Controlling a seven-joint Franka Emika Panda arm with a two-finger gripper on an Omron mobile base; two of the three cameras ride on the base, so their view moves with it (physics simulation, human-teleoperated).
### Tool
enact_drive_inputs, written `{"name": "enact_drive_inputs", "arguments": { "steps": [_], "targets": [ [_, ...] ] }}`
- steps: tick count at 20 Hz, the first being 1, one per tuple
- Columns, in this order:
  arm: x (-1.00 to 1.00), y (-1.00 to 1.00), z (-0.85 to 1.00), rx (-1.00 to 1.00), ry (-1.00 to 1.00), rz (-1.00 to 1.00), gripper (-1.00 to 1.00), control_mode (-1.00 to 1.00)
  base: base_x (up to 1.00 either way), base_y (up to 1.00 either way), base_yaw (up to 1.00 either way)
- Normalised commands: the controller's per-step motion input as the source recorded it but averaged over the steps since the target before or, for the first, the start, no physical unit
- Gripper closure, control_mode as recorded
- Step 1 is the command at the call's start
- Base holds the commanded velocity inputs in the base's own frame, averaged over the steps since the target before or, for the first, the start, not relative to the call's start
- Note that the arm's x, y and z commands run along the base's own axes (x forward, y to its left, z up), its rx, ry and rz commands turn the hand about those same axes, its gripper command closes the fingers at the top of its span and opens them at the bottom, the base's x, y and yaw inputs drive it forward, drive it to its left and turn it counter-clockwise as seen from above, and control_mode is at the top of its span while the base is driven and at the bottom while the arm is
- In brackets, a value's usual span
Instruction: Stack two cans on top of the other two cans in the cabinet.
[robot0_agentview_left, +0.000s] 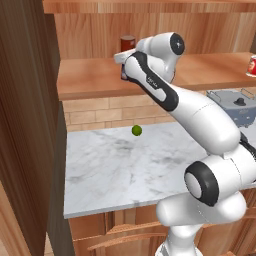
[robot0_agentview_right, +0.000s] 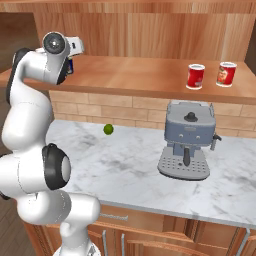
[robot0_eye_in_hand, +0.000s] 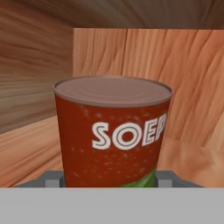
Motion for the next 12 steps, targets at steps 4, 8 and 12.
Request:
{"name": "enact_drive_inputs", "arguments": {
  "steps": [4,8,12],
  "targets": [
    [-0.08,-0.06,0.00,0.00,0.00,0.00,1.00,-1.00,0.00,0.00,0.00],
    [-0.04,0.00,0.00,0.00,0.00,0.00,1.00,-1.00,0.00,0.00,0.00],
    [0.00,0.01,0.00,0.00,0.00,0.00,1.00,-1.00,0.00,0.00,0.00]
  ]
}}
